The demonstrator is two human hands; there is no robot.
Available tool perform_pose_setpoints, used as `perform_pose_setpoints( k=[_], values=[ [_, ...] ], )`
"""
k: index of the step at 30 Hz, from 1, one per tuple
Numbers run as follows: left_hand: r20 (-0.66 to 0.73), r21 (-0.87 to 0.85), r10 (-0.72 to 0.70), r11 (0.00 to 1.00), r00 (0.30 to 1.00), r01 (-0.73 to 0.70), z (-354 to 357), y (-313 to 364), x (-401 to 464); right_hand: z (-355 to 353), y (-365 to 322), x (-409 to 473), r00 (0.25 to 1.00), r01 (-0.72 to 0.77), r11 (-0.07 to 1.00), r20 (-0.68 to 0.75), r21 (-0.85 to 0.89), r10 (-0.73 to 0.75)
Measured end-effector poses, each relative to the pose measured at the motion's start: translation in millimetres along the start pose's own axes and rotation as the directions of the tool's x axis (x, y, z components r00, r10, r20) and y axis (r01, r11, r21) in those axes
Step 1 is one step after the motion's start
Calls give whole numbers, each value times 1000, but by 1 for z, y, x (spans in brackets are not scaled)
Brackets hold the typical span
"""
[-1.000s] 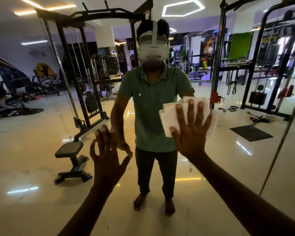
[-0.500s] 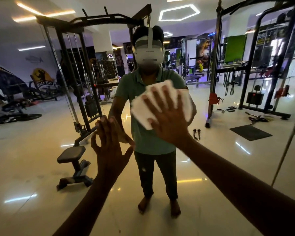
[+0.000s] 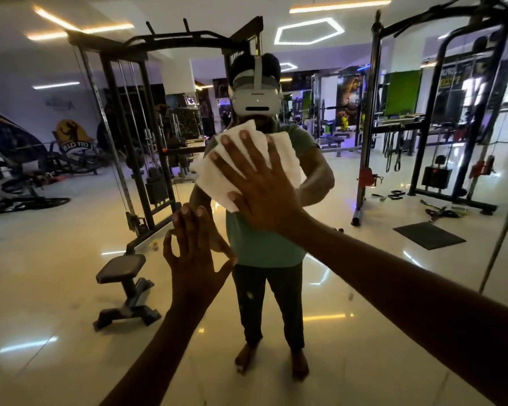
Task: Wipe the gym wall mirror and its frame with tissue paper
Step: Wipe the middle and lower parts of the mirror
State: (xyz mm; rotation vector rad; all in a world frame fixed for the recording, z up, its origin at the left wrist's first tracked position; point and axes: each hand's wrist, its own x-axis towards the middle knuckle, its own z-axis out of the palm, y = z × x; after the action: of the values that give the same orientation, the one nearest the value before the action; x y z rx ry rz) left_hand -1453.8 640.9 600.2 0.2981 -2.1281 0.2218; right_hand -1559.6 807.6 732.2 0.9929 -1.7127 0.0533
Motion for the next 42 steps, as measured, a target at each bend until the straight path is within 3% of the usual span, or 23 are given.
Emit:
perform_pose_setpoints(
  k=[3, 6, 9, 11, 14, 17, 20, 24, 29, 32, 37, 42],
  values=[
    [7, -7, -14, 1000, 1000, 15, 1, 0, -2, -12, 54, -56, 999, 11, 999, 36, -41, -9],
    [7, -16, -8, 1000, 1000, 8, 4, -1, -7, -29, 95, -113, 984, -171, 981, 35, -90, 175],
    [15, -50, -40, 998, 999, 41, 10, 0, -16, -23, 79, -102, 946, -313, 939, 38, -139, 321],
    [41, -75, -73, 994, 996, 76, 16, -3, -29, -9, 45, -63, 968, -247, 964, 27, -99, 250],
    [75, -95, -111, 988, 991, 118, 28, -11, -54, 9, -15, 4, 998, 48, 997, 51, -58, -45],
    [95, -86, -147, 984, 984, 156, 36, -20, -65, 25, -68, 46, 939, 337, 936, 106, -98, -327],
    [86, -114, -122, 985, 989, 132, 37, -24, -63, 28, -72, 50, 889, 456, 883, 111, -112, -445],
    [76, -140, -94, 985, 993, 104, 36, -36, -73, 17, -15, -5, 871, 469, 882, 190, -51, -452],
    [91, -155, -37, 987, 995, 51, 43, -52, -82, 3, 25, -62, 912, 346, 935, 263, -76, -316],
    [93, -175, -35, 983, 995, 51, 44, -51, -82, 20, -23, -32, 931, 316, 942, 231, -117, -283],
    [98, -173, 11, 985, 995, 6, 57, -60, -98, 61, -136, 34, 889, 434, 895, 209, -99, -408],
    [83, -179, 59, 983, 995, -43, 68, -78, -113, 72, -149, 37, 879, 455, 888, 196, -65, -435]
  ],
)
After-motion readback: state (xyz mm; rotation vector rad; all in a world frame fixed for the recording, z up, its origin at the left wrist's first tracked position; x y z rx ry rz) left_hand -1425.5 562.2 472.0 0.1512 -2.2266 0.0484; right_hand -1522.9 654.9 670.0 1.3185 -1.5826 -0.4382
